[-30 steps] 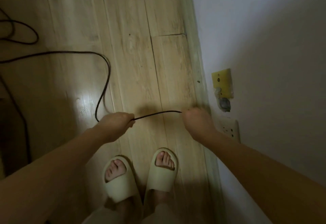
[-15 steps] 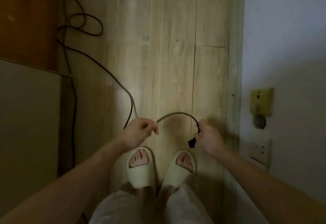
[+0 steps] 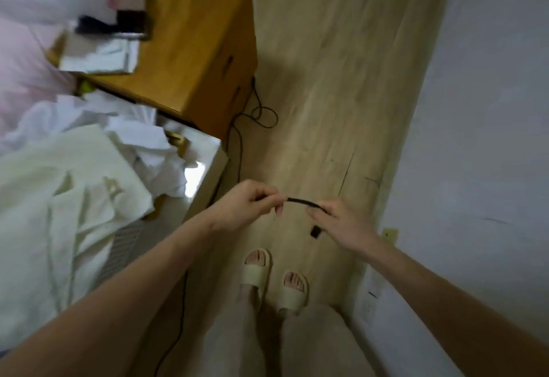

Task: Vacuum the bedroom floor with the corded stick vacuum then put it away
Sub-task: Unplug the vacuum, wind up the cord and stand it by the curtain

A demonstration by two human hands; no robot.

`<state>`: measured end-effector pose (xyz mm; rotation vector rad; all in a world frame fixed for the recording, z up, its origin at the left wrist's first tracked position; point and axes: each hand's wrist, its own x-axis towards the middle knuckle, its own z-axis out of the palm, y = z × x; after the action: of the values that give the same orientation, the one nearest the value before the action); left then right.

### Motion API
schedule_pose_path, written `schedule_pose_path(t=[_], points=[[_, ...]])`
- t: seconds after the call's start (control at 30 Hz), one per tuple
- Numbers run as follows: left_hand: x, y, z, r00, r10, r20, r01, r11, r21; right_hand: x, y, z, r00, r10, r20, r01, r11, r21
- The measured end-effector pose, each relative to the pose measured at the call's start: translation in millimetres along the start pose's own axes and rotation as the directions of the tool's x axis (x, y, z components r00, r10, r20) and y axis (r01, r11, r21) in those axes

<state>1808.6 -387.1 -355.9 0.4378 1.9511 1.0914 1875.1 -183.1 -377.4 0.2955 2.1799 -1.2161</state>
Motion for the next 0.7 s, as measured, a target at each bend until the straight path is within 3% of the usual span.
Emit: schedule_pose_path(t=[0.17, 0.4, 0.5, 0.57, 0.63, 0.7], points=[[-65.3, 58.8, -3.3, 0.997, 0.001, -0.071, 0.002, 0.999, 0.041, -76.1, -73.1, -15.7, 0.984, 0.006, -0.178, 0.026, 0.984, 0.177], [-109.2, 95.9, 9.4, 1.000, 0.010, -0.018, -0.001, 0.889, 0.457, -187.8, -116.2, -21.8, 0.942, 0.111, -0.317, 0.120, 0.771, 0.626], [-134.9, 129.9, 32.7, 0.990, 0.138, 0.034, -0.140, 0.907, 0.396, -225.4, -128.8, -29.0, 0.881, 0.183, -0.436, 0.272, 0.557, 0.784], [-157.9, 152.3, 42.3, 0.976, 0.210, 0.065, -0.219, 0.951, 0.220, -250.1, -134.4, -37.8, 0.839, 0.201, -0.506, 0.382, 0.445, 0.810], [-176.7, 165.7, 35.1, 0.966, 0.249, 0.065, -0.255, 0.961, 0.107, -272.4, -141.4, -41.5, 0.823, 0.185, -0.537, 0.424, 0.430, 0.797], [-185.3, 168.8, 17.6, 0.958, 0.283, 0.052, -0.288, 0.937, 0.199, -290.9, -151.5, -36.3, 0.838, 0.136, -0.528, 0.416, 0.467, 0.780]])
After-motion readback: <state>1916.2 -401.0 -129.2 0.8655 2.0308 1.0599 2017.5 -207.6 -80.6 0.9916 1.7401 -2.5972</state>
